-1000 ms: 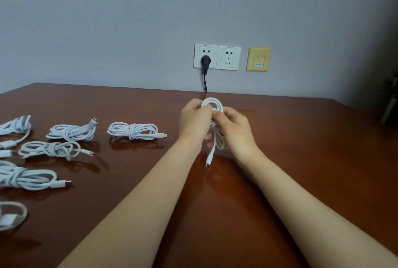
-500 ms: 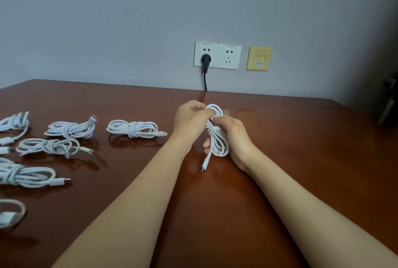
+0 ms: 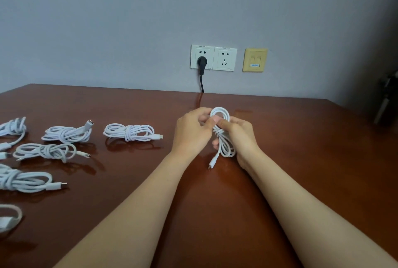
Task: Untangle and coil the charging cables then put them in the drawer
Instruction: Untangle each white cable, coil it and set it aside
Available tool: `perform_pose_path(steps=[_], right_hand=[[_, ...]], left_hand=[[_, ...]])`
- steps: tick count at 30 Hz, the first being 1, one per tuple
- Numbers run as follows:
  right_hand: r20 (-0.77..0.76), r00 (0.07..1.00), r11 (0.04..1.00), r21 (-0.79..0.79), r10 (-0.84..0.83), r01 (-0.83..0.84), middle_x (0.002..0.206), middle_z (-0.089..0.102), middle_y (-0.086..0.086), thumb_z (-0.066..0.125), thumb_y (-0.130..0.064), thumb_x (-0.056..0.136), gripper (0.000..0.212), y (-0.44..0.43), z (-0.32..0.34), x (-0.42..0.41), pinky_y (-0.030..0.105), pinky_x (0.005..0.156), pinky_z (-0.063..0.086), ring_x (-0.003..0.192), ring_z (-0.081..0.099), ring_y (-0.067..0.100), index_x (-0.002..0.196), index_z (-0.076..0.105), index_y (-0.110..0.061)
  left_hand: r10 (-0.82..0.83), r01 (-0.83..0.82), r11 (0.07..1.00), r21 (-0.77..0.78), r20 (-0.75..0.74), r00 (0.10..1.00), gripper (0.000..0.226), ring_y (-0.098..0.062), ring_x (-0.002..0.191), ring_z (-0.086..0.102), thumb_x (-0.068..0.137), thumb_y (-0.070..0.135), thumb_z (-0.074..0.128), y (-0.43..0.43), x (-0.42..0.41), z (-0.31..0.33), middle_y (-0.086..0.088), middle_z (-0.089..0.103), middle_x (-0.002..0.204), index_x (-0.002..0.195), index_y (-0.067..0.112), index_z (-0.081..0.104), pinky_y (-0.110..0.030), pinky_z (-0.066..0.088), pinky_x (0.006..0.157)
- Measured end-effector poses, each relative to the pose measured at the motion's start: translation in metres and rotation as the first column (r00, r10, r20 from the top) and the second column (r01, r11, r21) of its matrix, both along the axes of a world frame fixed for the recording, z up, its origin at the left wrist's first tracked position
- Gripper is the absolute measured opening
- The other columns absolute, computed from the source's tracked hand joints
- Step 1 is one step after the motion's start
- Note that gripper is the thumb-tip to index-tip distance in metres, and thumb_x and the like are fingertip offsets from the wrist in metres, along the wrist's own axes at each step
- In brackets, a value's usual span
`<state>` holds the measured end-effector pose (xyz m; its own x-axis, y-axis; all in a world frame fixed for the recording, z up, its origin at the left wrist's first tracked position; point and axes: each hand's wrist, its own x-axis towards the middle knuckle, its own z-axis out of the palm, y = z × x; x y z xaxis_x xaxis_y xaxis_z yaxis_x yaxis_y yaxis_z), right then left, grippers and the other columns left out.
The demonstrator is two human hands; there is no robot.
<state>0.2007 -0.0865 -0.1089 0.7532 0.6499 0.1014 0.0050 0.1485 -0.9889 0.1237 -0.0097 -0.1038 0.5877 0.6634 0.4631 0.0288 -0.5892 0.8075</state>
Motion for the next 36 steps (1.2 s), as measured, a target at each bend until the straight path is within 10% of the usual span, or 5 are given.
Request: perform_pose_path(steps=[16,25,30,36], right_hand=[[0.130,0.988,0.996,-0.062,0.078,-0.070,0.052,0.058,0.003,0.058,-0.010,0.090,0.012,-0.004,-0.002,-0.011,0.020,0.044,0.045,0.038,0.052,0.012,0.088,0.070,-0.007],[0.236,0.970,0.983,-0.185,0.067,-0.023,0.083,0.067,-0.006,0.075,-0.012,0.073,0.034,-0.005,-0.006,-0.028,0.028,0.085,0.050,0.088,0.065,0.013,0.099,0.058,-0.027],[0.463,0.881,0.953,-0.298,0.095,0.053,0.082,0.061,-0.004,0.072,-0.004,0.070,0.032,-0.010,-0.011,-0.057,0.023,0.076,0.047,0.074,0.057,0.009,0.087,0.056,-0.026],[0.690,0.687,0.916,-0.392,0.230,0.087,0.106,0.065,-0.003,0.059,-0.028,0.088,0.029,-0.008,-0.013,-0.101,0.025,0.090,0.043,0.101,0.059,0.012,0.116,0.061,-0.024]], left_hand=[[0.144,-0.140,0.981,-0.134,0.020,0.989,0.010,-0.007,0.071,0.058,0.085,0.017,0.059,-0.002,-0.012,-0.009,0.011,0.060,0.066,0.083,0.027,0.062,-0.017,0.040,0.061],[0.427,-0.344,0.810,-0.475,0.076,0.901,0.006,-0.029,0.090,0.061,0.087,0.016,0.057,-0.007,-0.039,-0.012,0.000,0.059,0.075,0.089,0.010,0.054,-0.031,0.045,0.083],[0.584,-0.471,0.727,-0.499,0.088,0.807,0.012,-0.036,0.099,0.058,0.088,0.010,0.052,-0.009,-0.077,-0.013,-0.022,0.064,0.099,0.098,0.007,0.048,-0.034,0.039,0.083],[0.538,-0.483,0.764,-0.428,0.009,0.843,0.020,-0.042,0.087,0.063,0.089,0.018,0.057,0.007,-0.110,-0.022,-0.024,0.062,0.102,0.099,0.013,0.041,-0.047,0.051,0.082]])
